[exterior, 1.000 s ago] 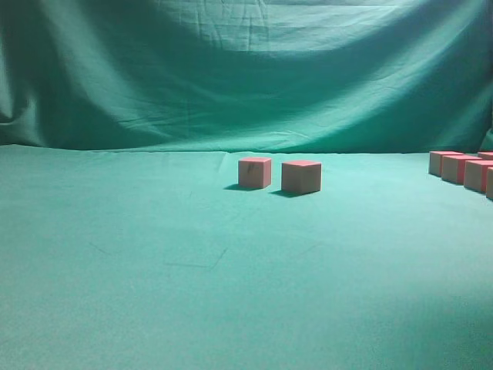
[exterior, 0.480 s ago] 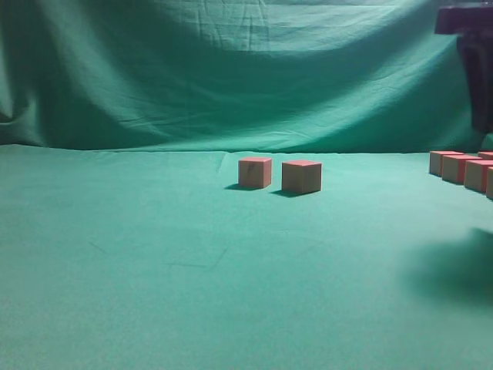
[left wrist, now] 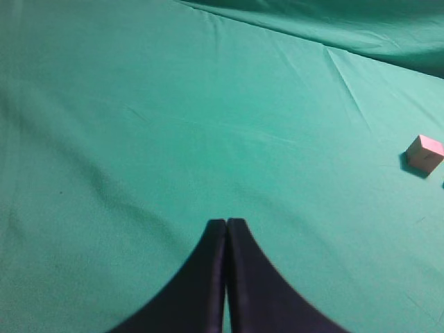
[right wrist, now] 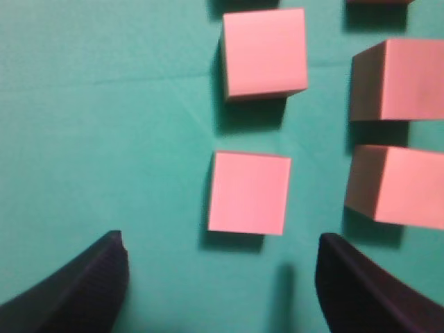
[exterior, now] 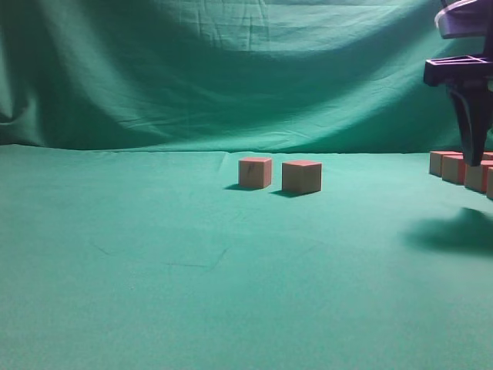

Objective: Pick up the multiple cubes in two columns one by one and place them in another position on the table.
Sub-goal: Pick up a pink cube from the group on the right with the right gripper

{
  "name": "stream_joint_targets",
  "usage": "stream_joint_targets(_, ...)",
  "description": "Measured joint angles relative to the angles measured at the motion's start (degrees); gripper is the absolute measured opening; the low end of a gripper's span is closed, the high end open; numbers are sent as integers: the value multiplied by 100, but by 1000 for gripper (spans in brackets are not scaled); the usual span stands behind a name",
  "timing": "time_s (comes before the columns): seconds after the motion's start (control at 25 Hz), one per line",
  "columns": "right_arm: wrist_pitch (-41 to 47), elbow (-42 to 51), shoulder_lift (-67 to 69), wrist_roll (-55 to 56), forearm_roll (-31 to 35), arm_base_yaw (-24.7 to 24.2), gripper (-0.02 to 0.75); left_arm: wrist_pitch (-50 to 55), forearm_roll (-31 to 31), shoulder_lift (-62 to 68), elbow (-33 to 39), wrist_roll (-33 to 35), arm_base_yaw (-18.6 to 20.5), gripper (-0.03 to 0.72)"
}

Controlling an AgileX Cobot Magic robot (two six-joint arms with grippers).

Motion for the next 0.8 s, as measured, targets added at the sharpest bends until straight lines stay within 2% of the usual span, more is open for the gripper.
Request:
stream_joint_targets(0.16,1,-156,13,83,-219,0,559,0,0,0,0,0,0,0)
stream_joint_targets(0.72,-286,-217,650,273,-236,-169,559,0,0,0,0,0,0,0)
stream_joint_targets(0.8,-330,-217,688,273,-236,-169,489,0,0,0,0,0,0,0)
